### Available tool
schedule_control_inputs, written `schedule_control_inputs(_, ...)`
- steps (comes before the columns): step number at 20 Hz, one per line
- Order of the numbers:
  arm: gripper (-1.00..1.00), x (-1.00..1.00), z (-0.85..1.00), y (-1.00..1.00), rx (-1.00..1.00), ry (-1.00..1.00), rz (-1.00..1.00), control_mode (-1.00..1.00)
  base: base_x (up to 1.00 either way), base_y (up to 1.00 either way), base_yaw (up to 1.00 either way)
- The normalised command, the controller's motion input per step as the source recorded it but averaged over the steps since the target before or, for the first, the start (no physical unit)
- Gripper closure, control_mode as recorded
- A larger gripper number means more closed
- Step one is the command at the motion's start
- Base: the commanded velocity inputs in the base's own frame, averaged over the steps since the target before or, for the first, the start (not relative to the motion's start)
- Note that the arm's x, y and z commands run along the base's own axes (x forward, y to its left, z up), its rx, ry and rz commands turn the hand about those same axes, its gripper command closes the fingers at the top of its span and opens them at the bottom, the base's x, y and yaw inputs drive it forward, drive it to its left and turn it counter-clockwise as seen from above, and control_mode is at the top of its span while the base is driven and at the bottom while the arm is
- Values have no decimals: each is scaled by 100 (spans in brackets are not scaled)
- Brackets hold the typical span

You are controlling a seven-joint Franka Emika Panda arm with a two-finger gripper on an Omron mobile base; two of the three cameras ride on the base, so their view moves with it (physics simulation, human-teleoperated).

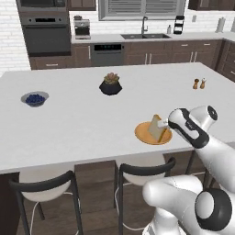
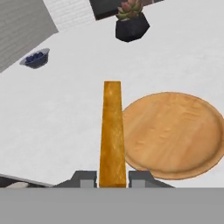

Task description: Start the toaster. Once the lever pops up, take the bread to the plate on the dining counter.

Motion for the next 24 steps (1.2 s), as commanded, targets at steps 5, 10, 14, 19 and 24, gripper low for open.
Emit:
schedule_control_inputs(5, 100, 42, -20, 0, 0, 0, 0, -100, 0, 0, 0)
schedule_control_inputs(10, 100, 28, -8, 0, -2, 0, 0, -100, 0, 0, 0)
schedule_control_inputs(14, 100, 24, -7, 0, -2, 0, 0, -100, 0, 0, 0)
schedule_control_inputs(19, 100, 8, -14, 0, -1, 0, 0, -100, 0, 0, 0)
schedule_control_inputs(24, 100, 5, -23, 0, 0, 0, 0, -100, 0, 0, 0)
